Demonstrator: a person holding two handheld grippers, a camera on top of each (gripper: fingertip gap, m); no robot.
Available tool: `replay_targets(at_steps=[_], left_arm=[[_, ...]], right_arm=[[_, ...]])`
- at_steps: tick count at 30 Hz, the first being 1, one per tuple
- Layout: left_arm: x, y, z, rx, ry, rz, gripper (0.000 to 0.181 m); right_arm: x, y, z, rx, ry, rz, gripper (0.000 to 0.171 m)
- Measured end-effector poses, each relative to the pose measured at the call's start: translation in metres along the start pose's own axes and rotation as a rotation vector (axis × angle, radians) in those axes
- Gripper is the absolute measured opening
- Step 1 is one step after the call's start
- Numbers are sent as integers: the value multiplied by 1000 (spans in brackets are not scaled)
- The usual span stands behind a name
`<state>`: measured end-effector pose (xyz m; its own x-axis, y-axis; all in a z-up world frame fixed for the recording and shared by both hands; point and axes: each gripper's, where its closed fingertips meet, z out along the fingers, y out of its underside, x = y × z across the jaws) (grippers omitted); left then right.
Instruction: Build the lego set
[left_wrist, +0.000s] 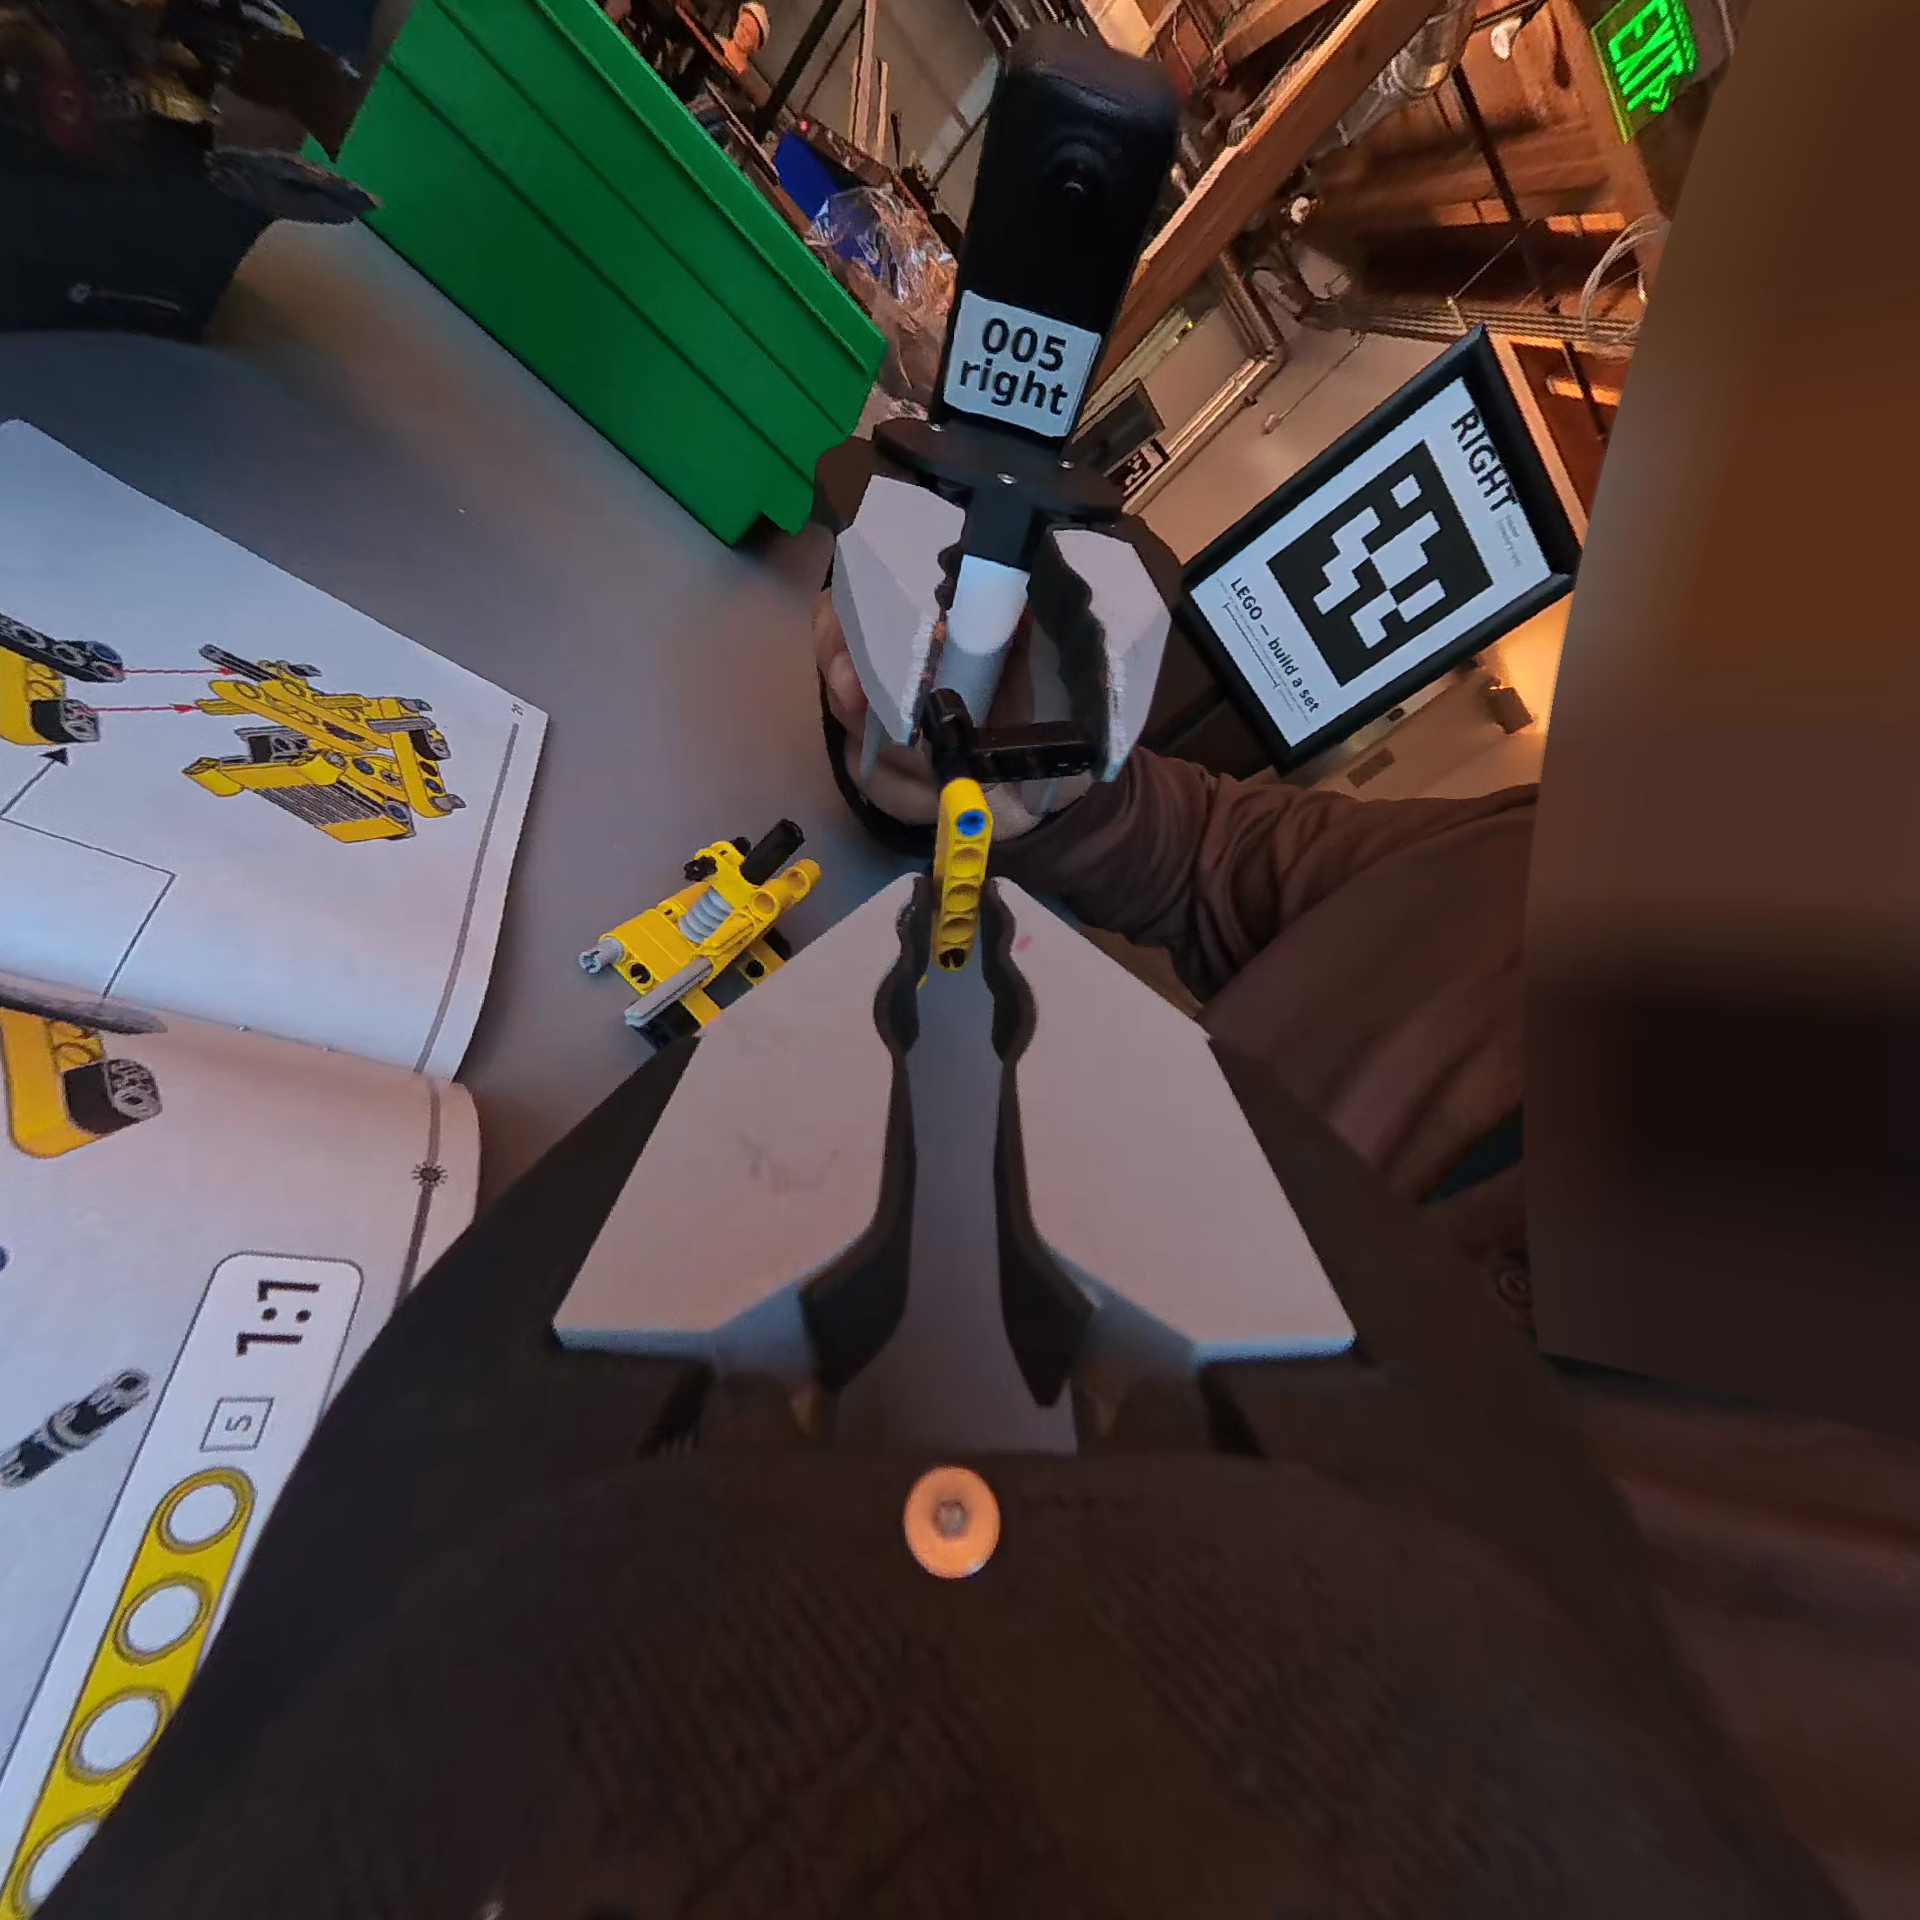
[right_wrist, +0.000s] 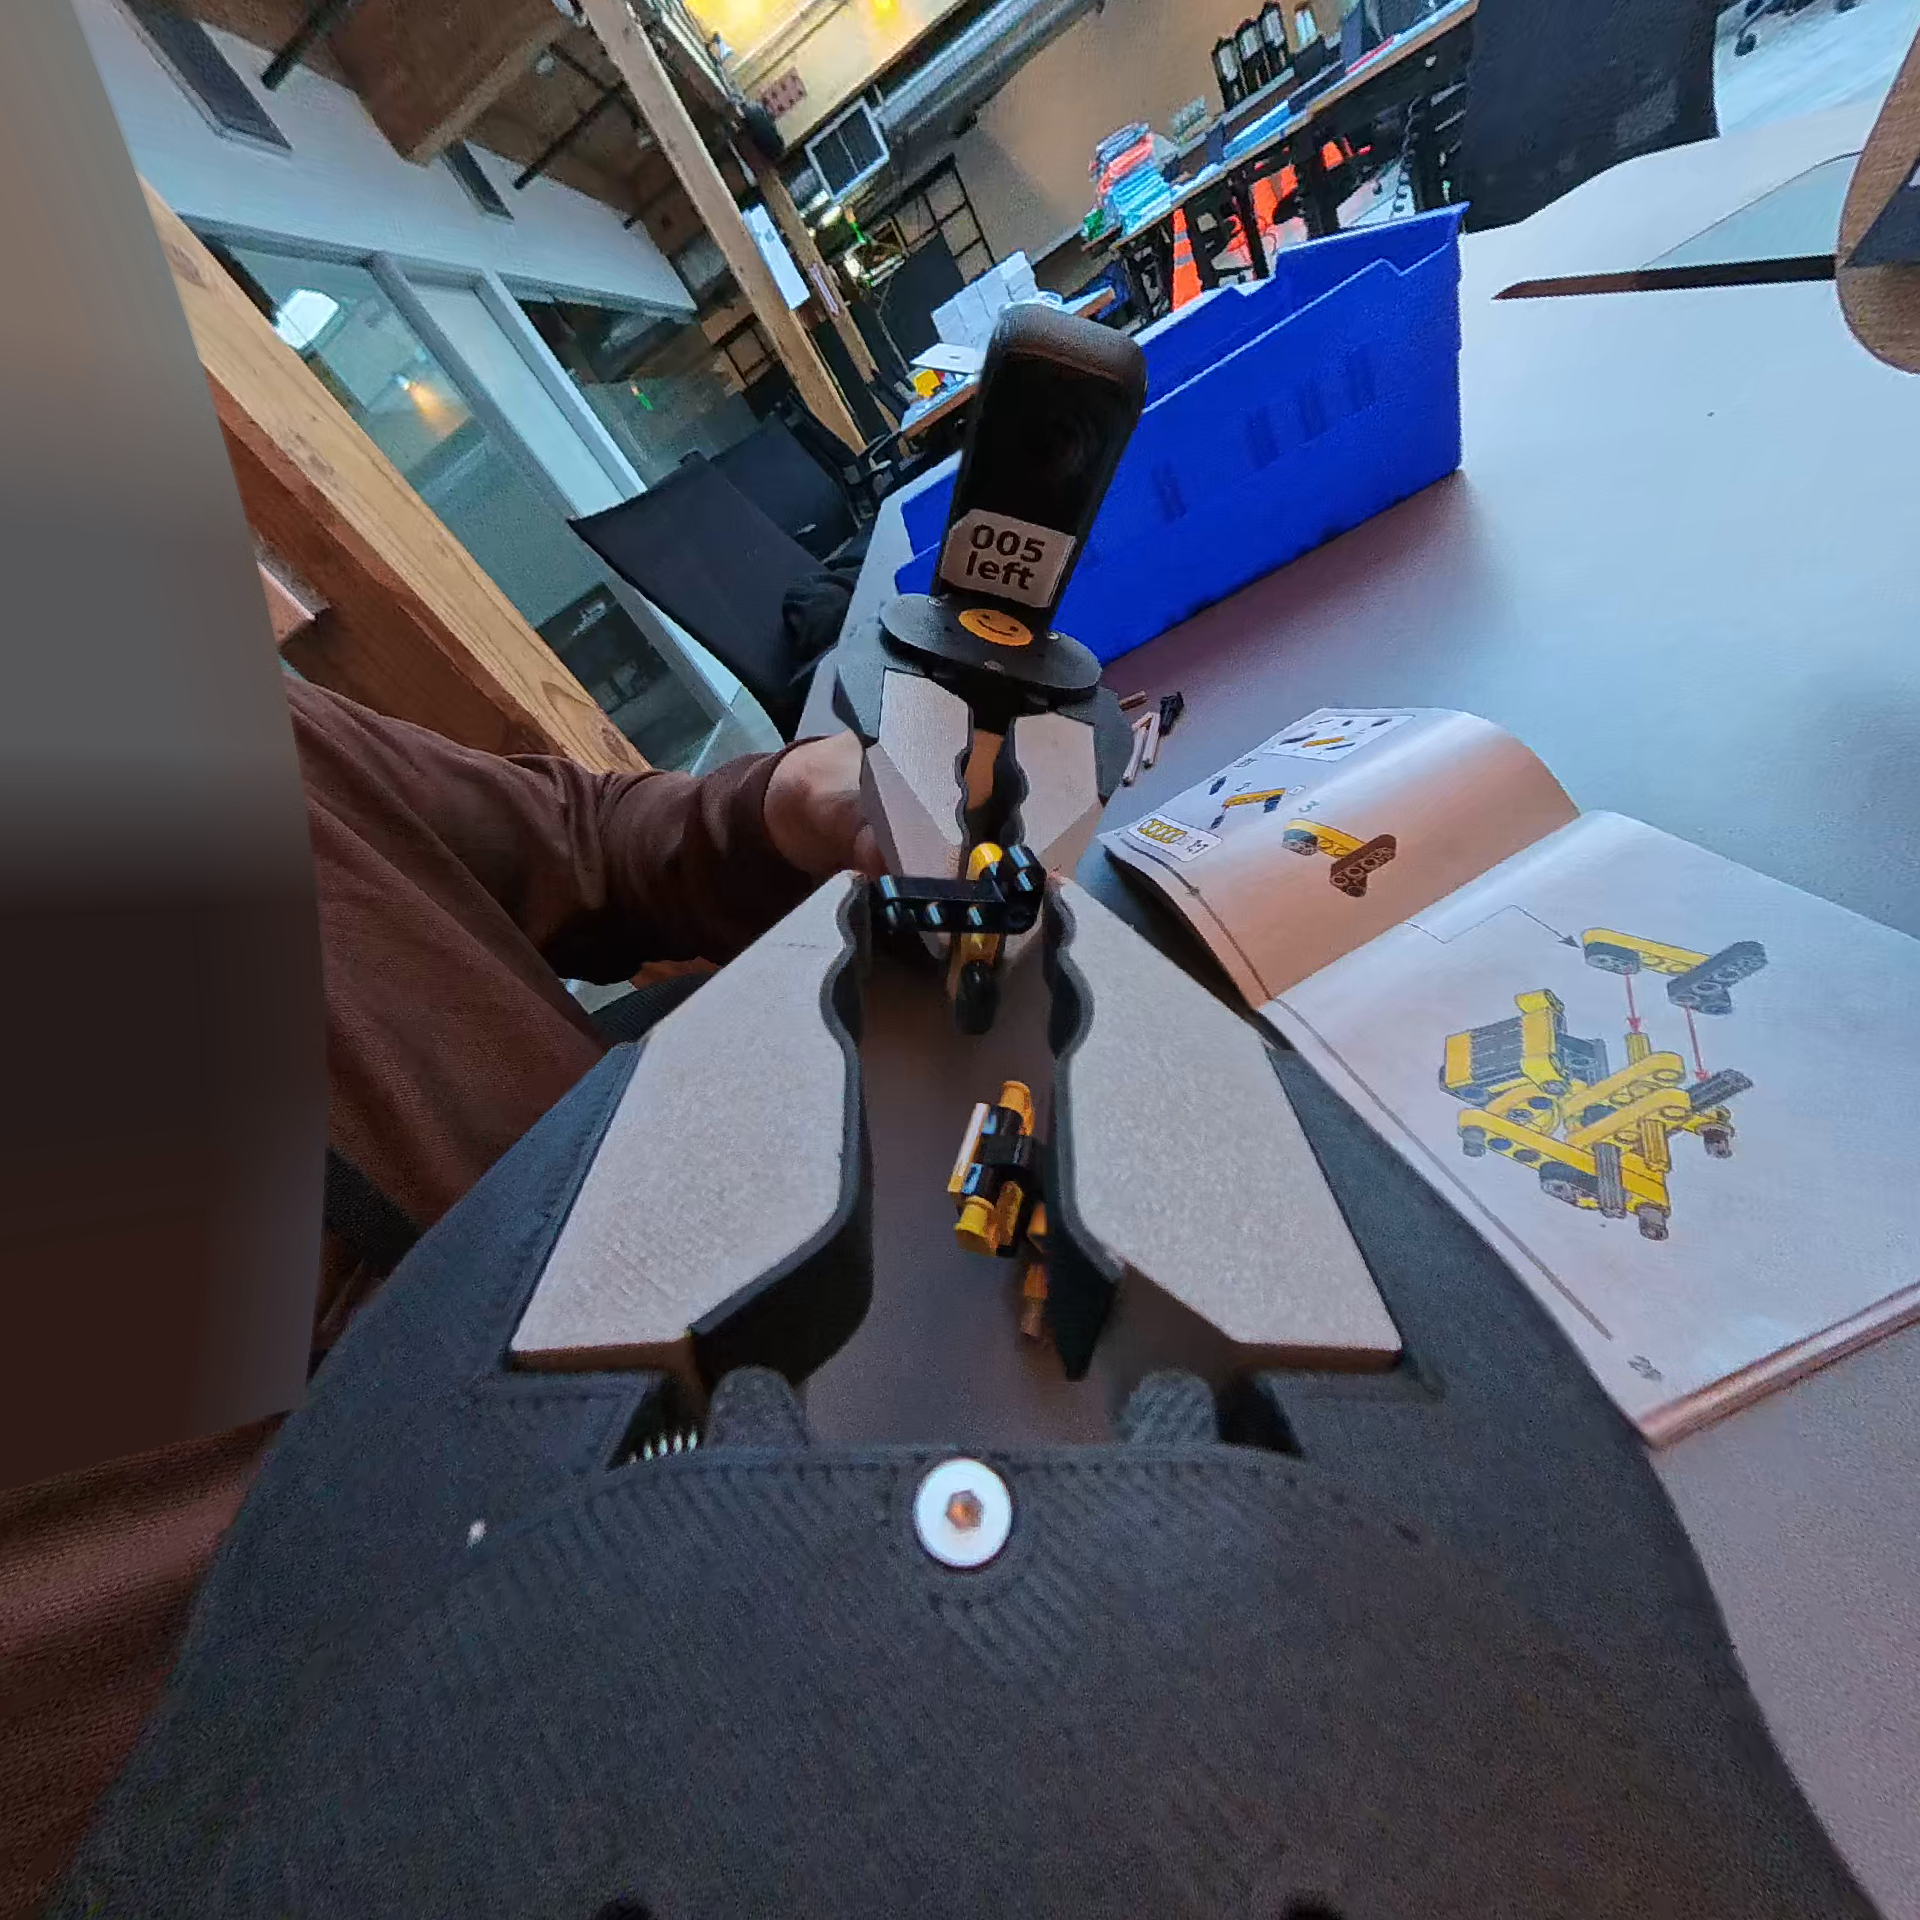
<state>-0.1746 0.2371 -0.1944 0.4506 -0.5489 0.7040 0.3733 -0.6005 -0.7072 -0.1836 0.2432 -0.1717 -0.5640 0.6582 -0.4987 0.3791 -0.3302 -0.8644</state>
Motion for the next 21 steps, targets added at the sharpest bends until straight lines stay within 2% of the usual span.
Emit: replay_targets(at_steps=[3, 8, 13, 15, 19, 21], left_arm=[[-8, -3, -6, 4, -26, -33, 6], [-34, 2, -17, -71, -67, -145, 6], [-41, 6, -13, -122, -69, -193, 6], [-42, 7, -12, -139, -44, -242, 5], [-45, 8, -12, -155, 18, -379, 5], [-45, 6, -11, -156, 46, -412, 5]], right_arm=[[7, 3, -4, -37, 56, -45, 27], [34, 18, -22, -193, 274, -201, 40], [40, 44, -21, -365, 316, -243, 41], [43, 55, -18, -422, 332, -265, 39], [53, 69, -16, -506, 385, -315, 23], [53, 69, -15, -511, 388, -368, 22]])
